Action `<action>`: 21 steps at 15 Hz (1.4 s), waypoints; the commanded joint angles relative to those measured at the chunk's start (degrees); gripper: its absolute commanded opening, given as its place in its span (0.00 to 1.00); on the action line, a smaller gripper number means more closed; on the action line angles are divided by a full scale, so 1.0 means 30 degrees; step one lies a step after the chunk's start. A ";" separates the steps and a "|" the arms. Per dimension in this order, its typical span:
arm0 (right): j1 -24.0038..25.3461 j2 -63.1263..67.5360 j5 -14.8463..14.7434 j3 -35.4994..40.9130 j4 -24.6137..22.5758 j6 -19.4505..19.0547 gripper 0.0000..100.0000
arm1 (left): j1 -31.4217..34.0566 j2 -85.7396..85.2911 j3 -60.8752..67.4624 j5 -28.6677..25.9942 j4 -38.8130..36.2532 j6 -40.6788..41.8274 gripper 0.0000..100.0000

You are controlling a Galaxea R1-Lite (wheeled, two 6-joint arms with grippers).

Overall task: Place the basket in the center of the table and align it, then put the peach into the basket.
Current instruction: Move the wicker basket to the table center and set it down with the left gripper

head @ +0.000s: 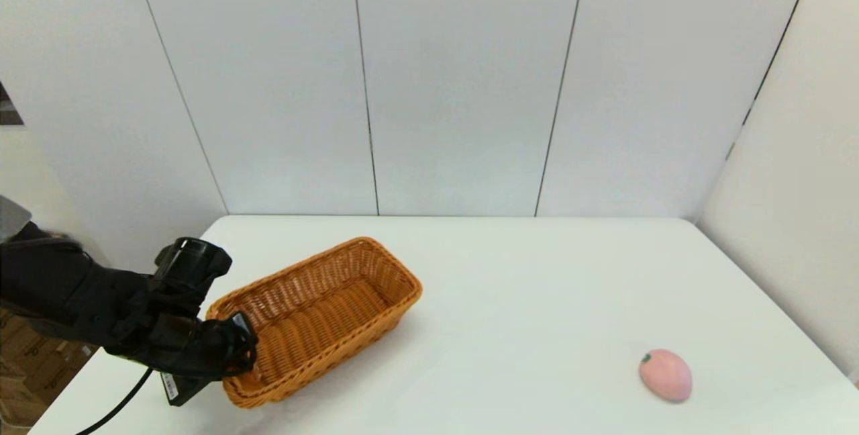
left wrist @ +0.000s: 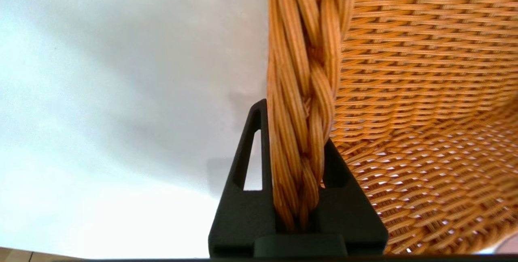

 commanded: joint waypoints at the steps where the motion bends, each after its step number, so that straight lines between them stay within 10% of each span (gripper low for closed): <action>1: 0.0022 -0.0005 -0.0001 -0.0005 0.0013 -0.0002 1.00 | -0.0234 -0.2009 0.0410 -0.0090 0.0033 0.0025 0.00; 21: 0.0022 -0.0005 -0.0001 -0.0005 0.0013 -0.0002 1.00 | -0.8583 0.3763 -0.3985 -0.1379 -0.3512 0.2750 0.00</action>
